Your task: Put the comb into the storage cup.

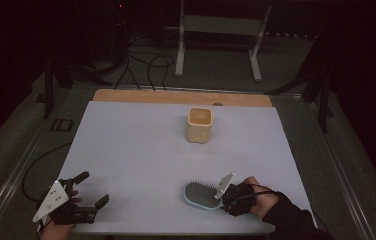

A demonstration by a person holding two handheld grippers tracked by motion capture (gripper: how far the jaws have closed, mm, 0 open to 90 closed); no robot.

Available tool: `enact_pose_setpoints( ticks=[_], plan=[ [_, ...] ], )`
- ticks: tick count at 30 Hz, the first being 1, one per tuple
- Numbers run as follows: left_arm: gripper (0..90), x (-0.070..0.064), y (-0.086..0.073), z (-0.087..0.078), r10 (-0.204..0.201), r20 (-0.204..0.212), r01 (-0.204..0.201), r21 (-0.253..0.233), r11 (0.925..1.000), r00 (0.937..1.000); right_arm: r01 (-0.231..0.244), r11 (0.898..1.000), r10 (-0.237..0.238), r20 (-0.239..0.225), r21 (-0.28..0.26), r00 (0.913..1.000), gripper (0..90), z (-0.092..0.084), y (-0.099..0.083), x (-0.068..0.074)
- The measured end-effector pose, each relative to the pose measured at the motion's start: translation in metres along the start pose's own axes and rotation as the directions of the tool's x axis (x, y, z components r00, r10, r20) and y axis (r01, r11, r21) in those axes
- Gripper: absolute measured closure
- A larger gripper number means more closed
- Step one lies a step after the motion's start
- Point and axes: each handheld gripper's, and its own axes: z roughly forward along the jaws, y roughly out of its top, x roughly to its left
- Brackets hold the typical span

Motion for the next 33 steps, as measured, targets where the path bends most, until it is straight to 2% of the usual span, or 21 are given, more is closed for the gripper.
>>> enact_pose_setpoints(
  ticks=[9,10,11,13,17,19,21,23,27,28,29,30,31,32,33],
  plan=[
    [0.0,0.001,0.000,0.000,-0.003,0.000,0.003,0.001,1.0000,1.0000,-0.028,0.994,0.029,0.009,-0.104,0.9995,70.4,-0.008,0.002,-0.008],
    [0.0,0.000,0.000,0.000,-0.004,-0.001,0.004,0.001,1.0000,1.0000,-0.029,0.992,0.032,0.020,-0.124,0.9993,70.4,-0.008,0.003,-0.009],
    [0.0,0.000,0.000,0.000,-0.002,-0.001,0.002,0.001,1.0000,1.0000,-0.042,0.989,0.043,0.004,-0.139,0.9991,70.4,-0.009,0.003,-0.010],
    [0.0,0.000,0.000,0.000,-0.002,0.001,0.002,0.001,1.0000,1.0000,-0.048,0.984,0.051,0.010,-0.169,0.9987,70.4,-0.012,0.004,-0.010],
    [0.0,0.000,0.000,0.000,-0.001,0.000,0.001,0.002,1.0000,1.0000,-0.056,0.977,0.055,-0.011,-0.205,0.9984,70.3,-0.016,0.007,-0.010],
    [0.0,0.000,0.000,0.000,0.000,0.000,0.000,0.004,1.0000,1.0000,-0.058,0.972,0.058,-0.007,-0.226,0.9983,70.4,-0.018,0.008,-0.011],
    [0.0,0.000,0.000,0.001,-0.001,0.000,0.001,0.007,1.0000,1.0000,-0.060,0.965,0.065,0.011,-0.256,0.9978,70.4,-0.021,0.010,-0.012],
    [0.0,0.000,0.000,0.001,0.002,0.000,-0.002,0.008,1.0000,1.0000,-0.063,0.957,0.068,0.007,-0.282,0.9976,70.4,-0.024,0.011,-0.013],
    [0.0,0.000,-0.001,0.001,-0.001,0.003,0.001,0.014,0.9999,1.0000,-0.077,0.936,0.092,0.028,-0.344,0.9954,70.3,-0.030,0.015,-0.016],
    [0.0,0.000,-0.001,0.001,0.001,0.003,-0.001,0.015,0.9999,1.0000,-0.079,0.934,0.092,0.022,-0.349,0.9955,70.3,-0.031,0.016,-0.017],
    [0.0,-0.001,-0.001,0.002,-0.001,0.004,0.001,0.012,0.9999,1.0000,-0.070,0.929,0.092,0.043,-0.363,0.9948,70.3,-0.032,0.017,-0.017],
    [0.0,-0.001,-0.001,0.002,-0.002,0.004,0.002,0.013,0.9999,1.0000,-0.076,0.924,0.101,0.050,-0.374,0.9936,70.3,-0.033,0.018,-0.018],
    [0.0,0.000,-0.001,0.002,0.000,0.003,0.000,0.015,0.9999,1.0000,-0.073,0.925,0.098,0.047,-0.372,0.9941,70.3,-0.034,0.019,-0.018],
    [0.0,-0.001,-0.001,0.001,0.000,0.002,0.000,0.015,0.9999,1.0000,-0.072,0.920,0.106,0.068,-0.385,0.9921,70.3,-0.034,0.020,-0.018],
    [0.0,-0.001,-0.001,0.001,0.000,0.002,0.000,0.015,0.9999,1.0000,-0.083,0.917,0.116,0.063,-0.389,0.9913,70.4,-0.035,0.021,-0.020]
  ],
)
